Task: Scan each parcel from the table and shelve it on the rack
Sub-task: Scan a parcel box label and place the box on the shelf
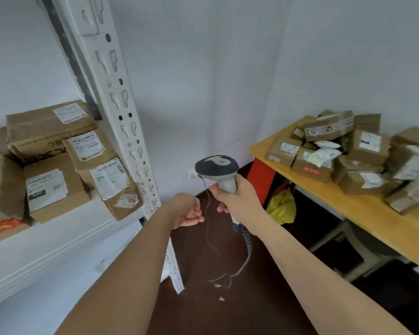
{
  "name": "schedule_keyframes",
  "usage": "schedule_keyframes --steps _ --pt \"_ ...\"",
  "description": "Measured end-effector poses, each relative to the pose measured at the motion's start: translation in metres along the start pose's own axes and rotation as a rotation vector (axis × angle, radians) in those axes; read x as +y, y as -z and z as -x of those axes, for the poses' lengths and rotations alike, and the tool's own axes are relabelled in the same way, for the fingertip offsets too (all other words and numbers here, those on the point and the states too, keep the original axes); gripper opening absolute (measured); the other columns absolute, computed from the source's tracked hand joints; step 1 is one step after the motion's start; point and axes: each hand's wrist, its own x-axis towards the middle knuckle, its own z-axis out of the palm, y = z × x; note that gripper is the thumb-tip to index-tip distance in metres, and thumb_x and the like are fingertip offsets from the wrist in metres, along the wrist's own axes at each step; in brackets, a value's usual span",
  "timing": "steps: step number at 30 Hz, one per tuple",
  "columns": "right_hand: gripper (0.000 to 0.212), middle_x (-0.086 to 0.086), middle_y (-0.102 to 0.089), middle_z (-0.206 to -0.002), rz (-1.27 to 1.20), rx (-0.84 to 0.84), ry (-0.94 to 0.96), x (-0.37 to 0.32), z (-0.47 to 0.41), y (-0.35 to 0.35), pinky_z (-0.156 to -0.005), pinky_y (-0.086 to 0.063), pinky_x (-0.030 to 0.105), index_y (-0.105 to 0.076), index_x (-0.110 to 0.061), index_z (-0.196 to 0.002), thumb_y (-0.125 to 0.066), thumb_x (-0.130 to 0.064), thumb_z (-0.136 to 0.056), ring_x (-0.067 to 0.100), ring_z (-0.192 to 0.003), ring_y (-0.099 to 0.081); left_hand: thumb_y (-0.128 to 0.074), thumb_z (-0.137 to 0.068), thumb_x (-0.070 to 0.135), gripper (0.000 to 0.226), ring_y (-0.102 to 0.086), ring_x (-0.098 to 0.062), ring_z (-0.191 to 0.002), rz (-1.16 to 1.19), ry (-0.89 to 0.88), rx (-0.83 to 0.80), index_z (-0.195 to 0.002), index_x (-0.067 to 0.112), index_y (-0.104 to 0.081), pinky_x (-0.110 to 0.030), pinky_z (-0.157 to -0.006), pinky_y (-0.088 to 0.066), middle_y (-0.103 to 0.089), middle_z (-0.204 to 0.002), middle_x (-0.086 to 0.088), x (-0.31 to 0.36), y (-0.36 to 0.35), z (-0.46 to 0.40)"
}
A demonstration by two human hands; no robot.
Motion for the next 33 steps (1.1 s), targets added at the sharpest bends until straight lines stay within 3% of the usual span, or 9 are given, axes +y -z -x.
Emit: schedule_keyframes --steps 4,11,17,21,23,29,33 --pt "0.015 0.002 -0.059 -0.079 -0.054 0.108 0.003 0.013 -0.014 0.065 -0.046 -0.042 0.016 -0.055 -0.021 -0.098 -0.065 -0.01 -0.093 0.009 -0.046 -0.056 -0.03 -0.086 -0.004 0.027 -0.061 -0.02 -0.064 -0.025 -0.028 -0.028 -0.067 0.006 -0.045 -0.022 -0.055 -0.047 -0.049 -0.064 -0.007 0.034 -0.062 -0.027" --pt "0.015 0.01 -0.062 -0.084 -0.055 0.21 -0.055 0.048 -0.073 0.185 -0.048 -0.044 0.018 -0.056 -0.019 -0.101 -0.065 -0.012 -0.092 0.009 -0.046 -0.058 -0.032 -0.086 -0.005 0.025 -0.06 -0.021 -0.065 -0.039 -0.001 -0.026 -0.069 0.006 -0.046 -0.024 -0.056 -0.045 -0.047 -0.066 -0.007 0.093 -0.181 -0.096" --pt "0.017 0.005 -0.061 -0.087 -0.046 0.321 -0.141 0.066 -0.116 0.306 -0.05 -0.048 0.02 -0.056 -0.014 -0.108 -0.065 -0.013 -0.093 0.006 -0.046 -0.057 -0.036 -0.087 -0.004 0.024 -0.062 -0.022 -0.064 -0.03 -0.015 -0.033 -0.072 0.007 -0.049 -0.027 -0.055 -0.043 -0.05 -0.064 -0.007 0.145 -0.284 -0.146" --pt "0.019 0.006 -0.06 -0.091 -0.1 0.443 -0.165 0.08 -0.134 0.369 -0.045 -0.043 0.014 -0.055 -0.025 -0.099 -0.064 -0.009 -0.093 0.012 -0.056 -0.056 -0.035 -0.089 -0.005 0.022 -0.06 -0.021 -0.066 -0.079 -0.034 -0.079 -0.076 0.006 -0.048 -0.025 -0.048 -0.045 -0.049 -0.066 -0.008 0.175 -0.345 -0.165" --pt "0.019 0.006 -0.06 -0.092 -0.108 0.493 -0.194 0.091 -0.141 0.395 -0.044 -0.043 0.013 -0.055 -0.022 -0.103 -0.064 -0.008 -0.093 0.015 -0.061 -0.056 -0.033 -0.089 -0.006 0.023 -0.056 -0.019 -0.065 -0.106 -0.028 -0.105 -0.075 0.006 -0.047 -0.024 -0.044 -0.047 -0.047 -0.066 -0.007 0.188 -0.375 -0.178" --pt "0.018 0.006 -0.061 -0.091 -0.053 0.639 -0.345 0.134 -0.163 0.472 -0.048 -0.046 0.02 -0.056 -0.015 -0.11 -0.064 -0.015 -0.094 0.01 -0.048 -0.059 -0.036 -0.093 -0.005 0.027 -0.055 -0.019 -0.065 -0.253 -0.047 -0.201 -0.08 0.005 -0.057 -0.018 -0.036 -0.046 -0.053 -0.076 -0.011 0.215 -0.462 -0.229" --pt "0.017 0.008 -0.059 -0.084 -0.032 0.721 -0.43 0.149 -0.171 0.526 -0.047 -0.045 0.021 -0.056 -0.01 -0.109 -0.062 -0.014 -0.093 0.012 -0.05 -0.057 -0.048 -0.094 -0.001 0.019 -0.058 -0.02 -0.069 -0.448 -0.192 -0.226 -0.086 0.004 -0.065 -0.029 -0.057 -0.057 -0.063 -0.086 -0.013 0.232 -0.523 -0.27"
